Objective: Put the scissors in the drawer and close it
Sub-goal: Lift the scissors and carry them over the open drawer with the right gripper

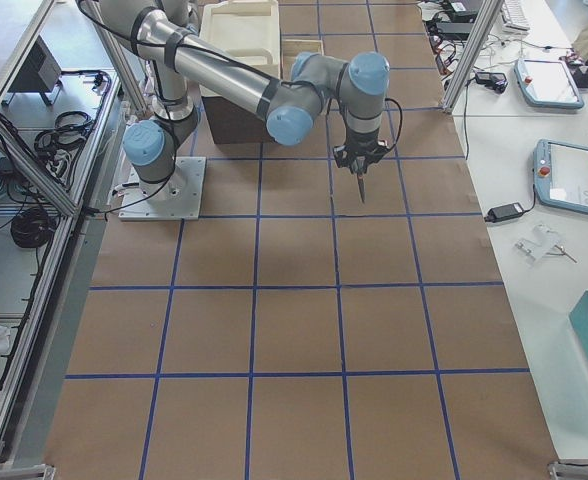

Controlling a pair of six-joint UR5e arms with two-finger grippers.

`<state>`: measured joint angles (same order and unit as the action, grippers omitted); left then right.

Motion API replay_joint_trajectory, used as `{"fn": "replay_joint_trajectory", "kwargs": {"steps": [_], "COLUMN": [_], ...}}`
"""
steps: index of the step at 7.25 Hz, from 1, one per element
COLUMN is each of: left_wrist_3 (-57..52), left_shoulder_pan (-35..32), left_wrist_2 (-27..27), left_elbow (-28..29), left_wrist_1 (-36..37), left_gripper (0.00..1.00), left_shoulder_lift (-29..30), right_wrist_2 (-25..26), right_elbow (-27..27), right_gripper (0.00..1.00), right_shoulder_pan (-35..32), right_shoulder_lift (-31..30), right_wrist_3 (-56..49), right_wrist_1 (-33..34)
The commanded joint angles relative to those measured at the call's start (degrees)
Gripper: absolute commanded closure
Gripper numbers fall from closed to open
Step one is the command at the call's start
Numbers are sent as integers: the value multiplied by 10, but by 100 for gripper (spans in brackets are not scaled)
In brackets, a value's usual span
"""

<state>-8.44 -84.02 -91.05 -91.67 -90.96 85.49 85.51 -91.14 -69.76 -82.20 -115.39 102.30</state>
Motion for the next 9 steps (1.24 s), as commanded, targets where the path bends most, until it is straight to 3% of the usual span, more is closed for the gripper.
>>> {"fn": "replay_joint_trajectory", "kwargs": {"steps": [1, 4, 6, 9], "left_wrist_3": [0, 1, 1, 1], "left_shoulder_pan": [0, 0, 0, 0], "left_wrist_2": [-1, -1, -1, -2], "left_elbow": [0, 0, 0, 0], "left_wrist_1": [0, 0, 0, -1], "left_gripper": [0, 0, 0, 0], "left_shoulder_lift": [-1, -1, -1, -1], "right_wrist_2": [3, -3, -3, -2], "right_elbow": [0, 2, 9, 42], "right_gripper": [97, 96, 96, 96], "right_shoulder_pan": [-110, -253, -343, -423], "right_shoulder_lift": [-43, -32, 6, 69], "right_wrist_3": [96, 223, 301, 388], "right_wrist_1": [-61, -58, -32, -23]}}
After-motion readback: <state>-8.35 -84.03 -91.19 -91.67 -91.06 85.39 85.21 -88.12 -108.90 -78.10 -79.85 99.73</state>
